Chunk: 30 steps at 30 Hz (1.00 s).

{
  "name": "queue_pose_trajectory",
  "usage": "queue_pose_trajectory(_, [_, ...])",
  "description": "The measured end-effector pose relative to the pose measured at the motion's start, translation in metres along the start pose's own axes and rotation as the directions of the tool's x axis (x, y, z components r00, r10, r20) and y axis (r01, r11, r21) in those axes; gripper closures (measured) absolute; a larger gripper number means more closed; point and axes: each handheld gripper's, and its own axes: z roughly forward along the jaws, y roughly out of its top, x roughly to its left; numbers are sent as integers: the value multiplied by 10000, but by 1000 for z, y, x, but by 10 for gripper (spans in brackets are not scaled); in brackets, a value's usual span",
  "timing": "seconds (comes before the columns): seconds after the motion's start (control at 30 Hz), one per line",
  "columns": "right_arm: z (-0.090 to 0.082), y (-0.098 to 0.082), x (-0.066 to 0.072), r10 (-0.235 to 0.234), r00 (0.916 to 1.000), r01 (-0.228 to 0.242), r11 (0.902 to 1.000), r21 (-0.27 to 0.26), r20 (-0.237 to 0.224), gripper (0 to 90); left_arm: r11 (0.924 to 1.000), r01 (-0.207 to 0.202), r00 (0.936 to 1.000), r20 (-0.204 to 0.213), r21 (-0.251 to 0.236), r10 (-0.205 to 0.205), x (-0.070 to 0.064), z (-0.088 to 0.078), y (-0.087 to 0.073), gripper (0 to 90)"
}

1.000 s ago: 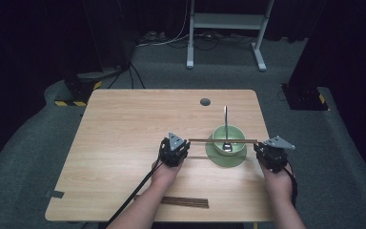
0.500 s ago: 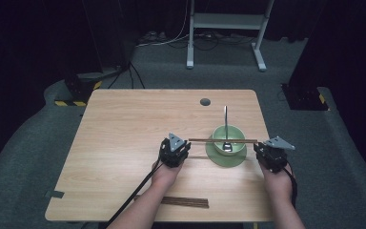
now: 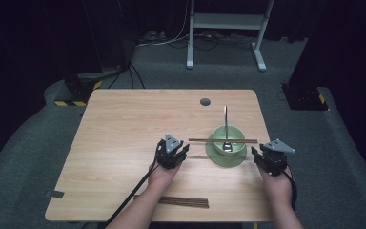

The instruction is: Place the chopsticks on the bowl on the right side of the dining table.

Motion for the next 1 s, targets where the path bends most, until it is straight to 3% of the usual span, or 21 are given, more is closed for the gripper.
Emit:
queue_pose_trajectory(0.13, [-10,-3,12,18,9994,-24,9999,-156,-354,463,9996,-195,9997,182,208,191,20,-16,-6,522])
queue_pose_trajectory(0.17, [-15,-5,21,-19,9974,5,9998,-192,-724,427,9992,-215,9996,173,325,209,28,-22,-9,465])
queue_pose_trajectory(0.23, [-16,-6,26,36,9954,-52,9999,-163,-962,408,9984,-260,9997,-16,511,261,43,-36,-18,439])
queue_pose_trajectory(0.3, [-16,-9,38,44,9894,-47,10000,-13,-1453,372,9968,-211,9995,-223,766,229,60,-53,-29,397])
queue_pose_trajectory(0.33, [-12,-13,52,49,9807,9,9996,295,-1954,348,9962,-256,9986,-440,838,294,68,-63,-36,367])
queue_pose_trajectory(0.37, [-12,-13,52,49,9807,9,9996,295,-1954,348,9957,-277,9972,-667,885,337,76,-74,-44,367])
queue_pose_trajectory(0.4, [-5,-17,66,-32,9700,197,9977,654,-2429,343,9927,-197,9952,-926,1188,308,90,-92,-56,341])
queue_pose_trajectory(0.43, [-2,-19,71,-49,9665,269,9962,823,-2567,341,9927,-197,9952,-926,1188,308,90,-92,-56,339])
queue_pose_trajectory(0.5, [3,-22,78,-163,9642,447,9938,1017,-2648,341,9896,-102,9908,-1324,1434,294,103,-111,-71,337])
queue_pose_trajectory(0.53, [13,-27,91,-396,9593,820,9866,1414,-2797,341,9884,93,9888,-1487,1518,136,111,-123,-80,319])
queue_pose_trajectory(0.63, [19,-31,100,-637,9578,1096,9823,1516,-2802,326,9836,520,9830,-1823,1728,-199,124,-146,-99,313])
queue_pose_trajectory(0.67, [20,-34,105,-859,9604,1224,9846,1245,-2649,323,9779,675,9840,-1751,1978,-325,129,-152,-110,294])
queue_pose_trajectory(0.83, [19,-34,110,-1026,9587,1379,9834,1179,-2654,340,9733,420,9868,-1616,2257,-51,127,-155,-115,226])
queue_pose_trajectory(1.0, [18,-35,114,-859,9686,1174,9852,1246,-2333,317,9731,500,9859,-1671,2250,-121,126,-154,-114,223])
